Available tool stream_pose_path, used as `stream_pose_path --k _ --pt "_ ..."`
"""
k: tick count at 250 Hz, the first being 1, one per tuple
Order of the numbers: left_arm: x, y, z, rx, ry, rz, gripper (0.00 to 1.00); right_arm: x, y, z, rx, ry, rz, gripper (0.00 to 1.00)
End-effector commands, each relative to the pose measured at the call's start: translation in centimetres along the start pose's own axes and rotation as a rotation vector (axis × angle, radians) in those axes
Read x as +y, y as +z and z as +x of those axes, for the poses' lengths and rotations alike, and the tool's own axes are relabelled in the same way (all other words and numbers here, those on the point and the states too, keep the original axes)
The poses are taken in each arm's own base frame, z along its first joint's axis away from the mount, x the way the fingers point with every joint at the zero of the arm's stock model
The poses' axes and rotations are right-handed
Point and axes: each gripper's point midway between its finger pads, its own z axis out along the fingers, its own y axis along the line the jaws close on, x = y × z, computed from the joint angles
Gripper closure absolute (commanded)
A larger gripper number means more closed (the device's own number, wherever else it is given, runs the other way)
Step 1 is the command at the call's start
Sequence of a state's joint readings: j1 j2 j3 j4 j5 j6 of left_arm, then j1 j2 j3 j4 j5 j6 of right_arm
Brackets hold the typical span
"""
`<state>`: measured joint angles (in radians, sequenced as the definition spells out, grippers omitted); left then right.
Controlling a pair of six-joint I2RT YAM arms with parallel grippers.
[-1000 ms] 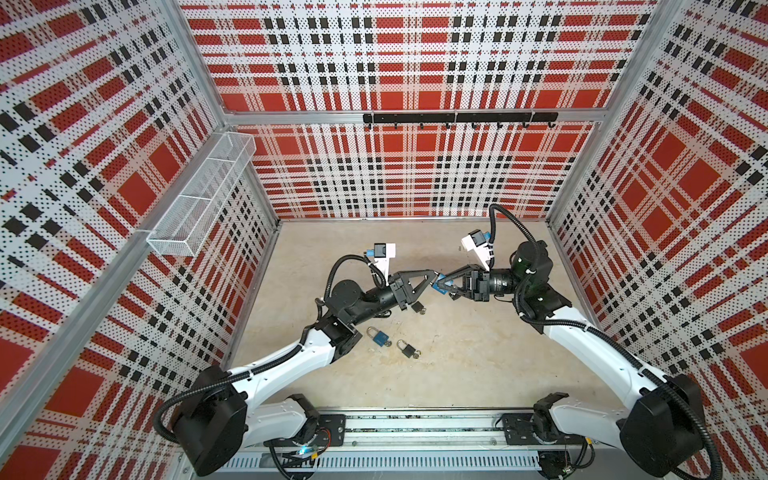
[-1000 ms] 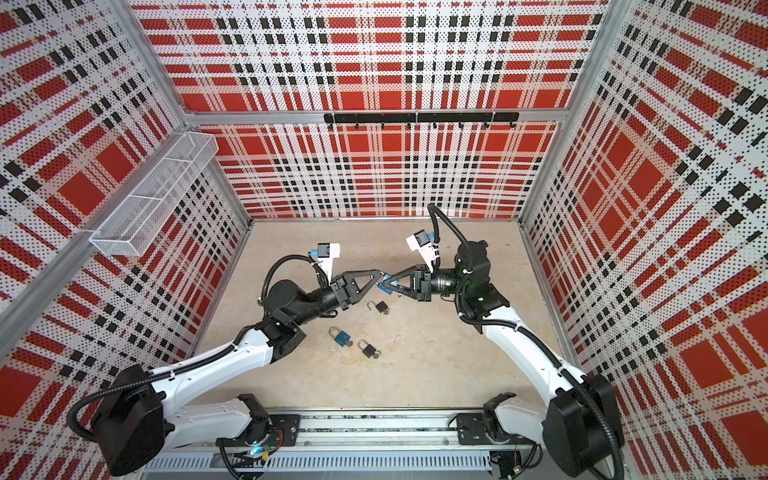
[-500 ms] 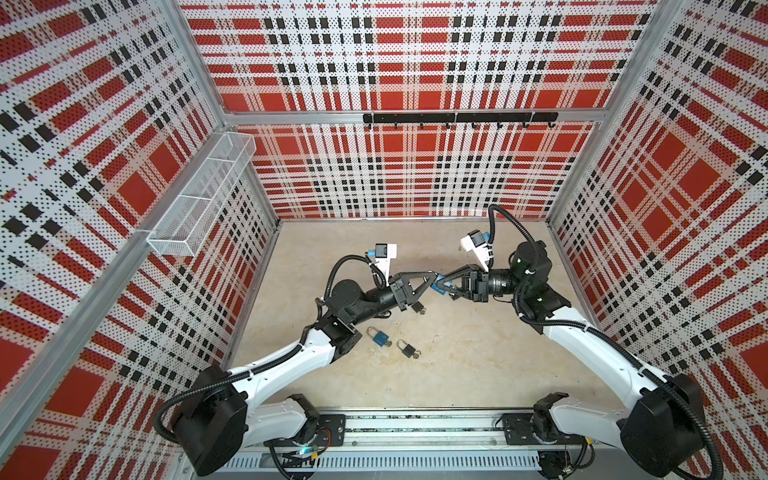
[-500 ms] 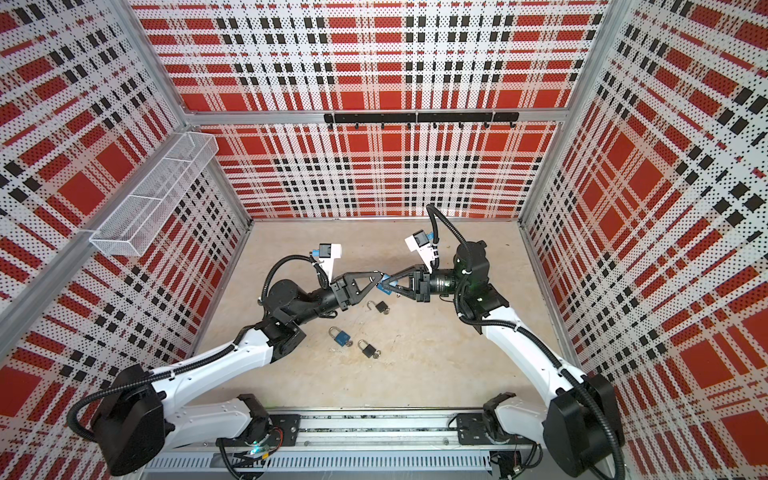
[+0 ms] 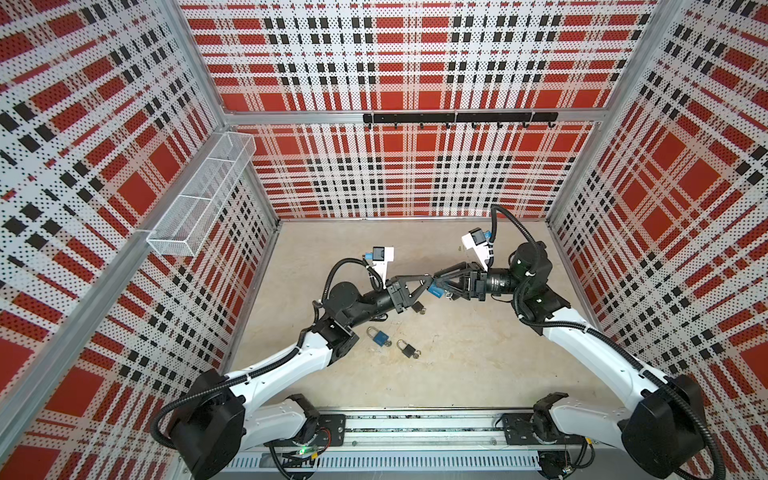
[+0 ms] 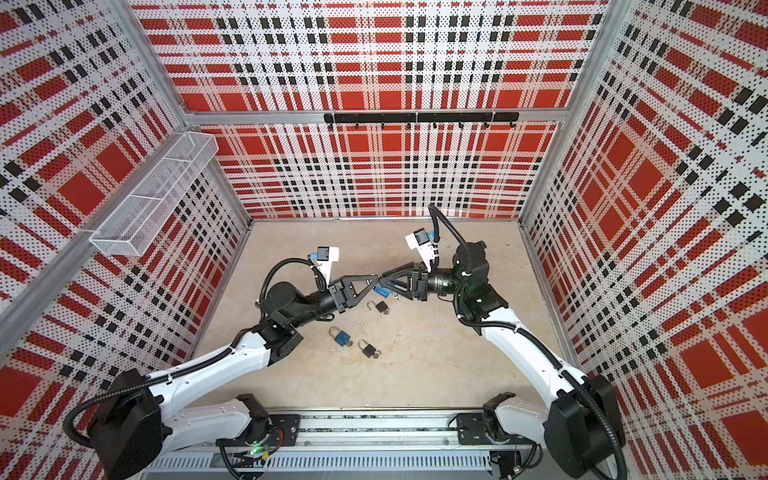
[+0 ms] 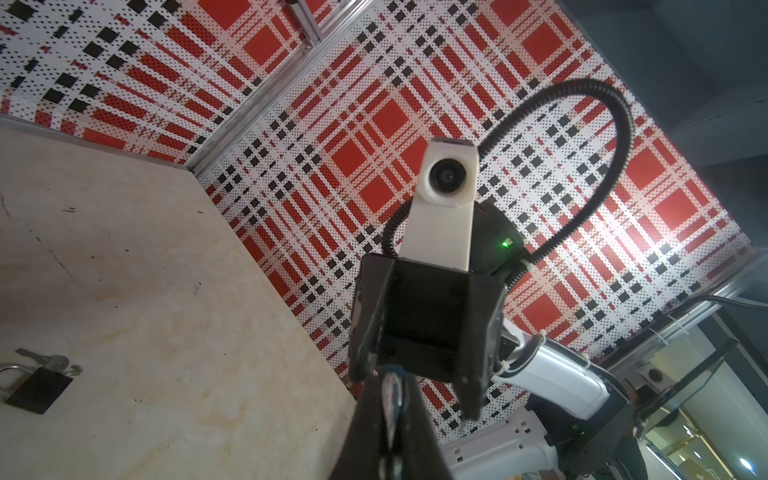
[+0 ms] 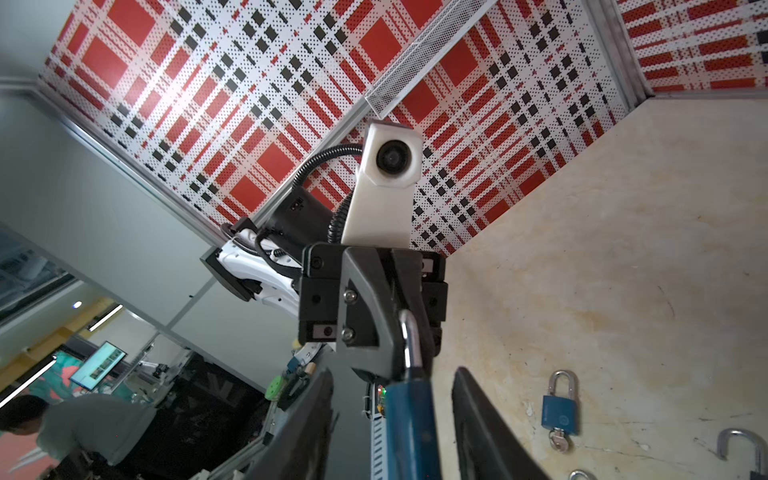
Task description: Lock with the key
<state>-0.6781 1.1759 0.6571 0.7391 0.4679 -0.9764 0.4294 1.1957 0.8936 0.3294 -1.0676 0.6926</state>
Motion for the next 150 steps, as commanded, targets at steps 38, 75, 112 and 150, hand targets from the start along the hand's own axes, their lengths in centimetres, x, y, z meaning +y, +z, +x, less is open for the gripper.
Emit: stream_pose_path --k 38,75,112,150 --pt "-2.2 -1.4 -4.2 -0.110 0.045 0.037 1.00 0.8 -2.2 -1.2 -0.093 -0.065 0.016 0.41" --pt "-3.4 -1.4 -5.0 -0.122 0.058 0.063 1.00 0.5 -2.3 -1.1 -0.104 -0.048 0.006 0.41" --pt "-4.1 -1.1 -5.4 -0.124 0.061 0.080 1.00 0.2 -1.9 -1.3 -0.095 -0.031 -0.014 0.47" --pt "-4.2 -0.8 -5.6 -0.122 0.061 0.084 1.00 0.7 -1.2 -1.1 -0.070 -0.041 -0.044 0.63"
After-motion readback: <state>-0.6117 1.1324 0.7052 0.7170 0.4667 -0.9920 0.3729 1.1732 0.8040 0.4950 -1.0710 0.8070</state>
